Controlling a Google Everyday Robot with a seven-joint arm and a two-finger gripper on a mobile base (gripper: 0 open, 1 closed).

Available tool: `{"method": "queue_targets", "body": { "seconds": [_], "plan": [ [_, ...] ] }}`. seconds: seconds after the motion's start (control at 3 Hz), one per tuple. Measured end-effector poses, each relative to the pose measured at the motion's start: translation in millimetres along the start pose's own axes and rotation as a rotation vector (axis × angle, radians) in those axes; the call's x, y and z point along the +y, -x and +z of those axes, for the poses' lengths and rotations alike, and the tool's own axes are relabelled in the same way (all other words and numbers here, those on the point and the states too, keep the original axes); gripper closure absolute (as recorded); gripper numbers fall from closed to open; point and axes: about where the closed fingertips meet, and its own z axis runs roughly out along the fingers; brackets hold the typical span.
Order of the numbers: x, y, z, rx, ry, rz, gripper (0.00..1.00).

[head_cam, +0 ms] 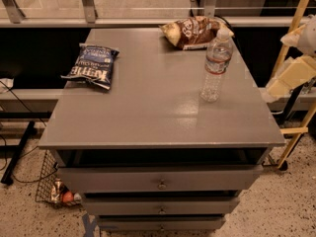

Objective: Move water bottle near blue chip bag

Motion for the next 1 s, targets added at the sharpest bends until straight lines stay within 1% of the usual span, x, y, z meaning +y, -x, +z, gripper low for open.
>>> {"method": "queue_targets", "body": {
  "seconds": [0.33,0.67,1.0],
  "plan": [
    [-32.5,4.7,11.9,-0.148,-0.045,0.055,0.00],
    [-47.5,28.4,25.8,-0.289,-0.022,0.046,0.00],
    [-47.3,58.7,40.4,-0.377,0.052,-0.001,0.00]
  ]
}}
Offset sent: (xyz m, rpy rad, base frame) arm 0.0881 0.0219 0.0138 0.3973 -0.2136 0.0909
